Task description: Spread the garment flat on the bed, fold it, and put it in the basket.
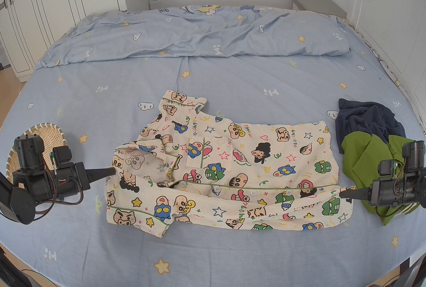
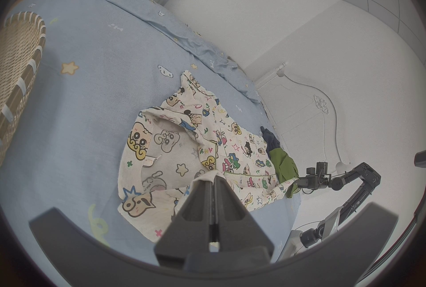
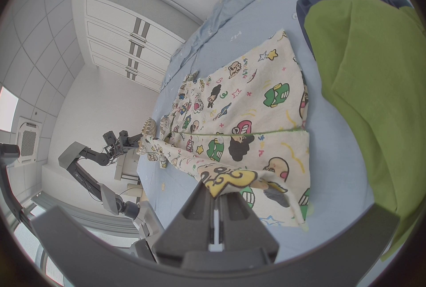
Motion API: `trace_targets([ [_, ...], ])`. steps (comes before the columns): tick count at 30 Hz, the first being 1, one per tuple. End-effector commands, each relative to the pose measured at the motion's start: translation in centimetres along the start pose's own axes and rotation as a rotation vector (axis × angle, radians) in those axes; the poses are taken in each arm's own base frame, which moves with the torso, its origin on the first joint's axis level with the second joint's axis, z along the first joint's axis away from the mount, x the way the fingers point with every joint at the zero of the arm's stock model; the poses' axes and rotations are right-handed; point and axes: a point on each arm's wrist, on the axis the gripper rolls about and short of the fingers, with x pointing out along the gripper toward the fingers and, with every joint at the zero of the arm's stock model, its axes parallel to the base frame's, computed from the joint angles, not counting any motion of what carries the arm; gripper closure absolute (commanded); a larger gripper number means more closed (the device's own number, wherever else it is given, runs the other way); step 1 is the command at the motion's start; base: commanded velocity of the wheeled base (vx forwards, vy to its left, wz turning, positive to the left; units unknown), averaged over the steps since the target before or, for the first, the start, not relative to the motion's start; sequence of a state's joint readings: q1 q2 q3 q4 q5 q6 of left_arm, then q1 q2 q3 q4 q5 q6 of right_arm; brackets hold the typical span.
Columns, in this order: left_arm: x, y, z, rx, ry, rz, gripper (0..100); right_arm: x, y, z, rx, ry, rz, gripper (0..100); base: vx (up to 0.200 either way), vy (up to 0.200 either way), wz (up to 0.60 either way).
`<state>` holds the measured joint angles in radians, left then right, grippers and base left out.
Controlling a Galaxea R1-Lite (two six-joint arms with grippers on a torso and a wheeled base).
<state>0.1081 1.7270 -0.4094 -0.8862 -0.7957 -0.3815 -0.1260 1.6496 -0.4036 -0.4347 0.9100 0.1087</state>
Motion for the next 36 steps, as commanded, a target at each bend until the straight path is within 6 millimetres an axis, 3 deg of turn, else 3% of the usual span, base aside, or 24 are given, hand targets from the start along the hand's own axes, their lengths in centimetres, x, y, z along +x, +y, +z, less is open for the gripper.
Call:
trace_targets([
  [1,0.3,0.4,0.1,-0.006,0.004,0.002,100,0.2,-0.3,0.1,0.005,0.004,-0.001,100,0.0,0.0,0.0],
  [36,2.2,2.1,0.4,0.022,-0.056,-0.025,100,0.1,-2.2,1.3,-0.037,-0.08,-0.037,100,0.0,0.0,0.0],
])
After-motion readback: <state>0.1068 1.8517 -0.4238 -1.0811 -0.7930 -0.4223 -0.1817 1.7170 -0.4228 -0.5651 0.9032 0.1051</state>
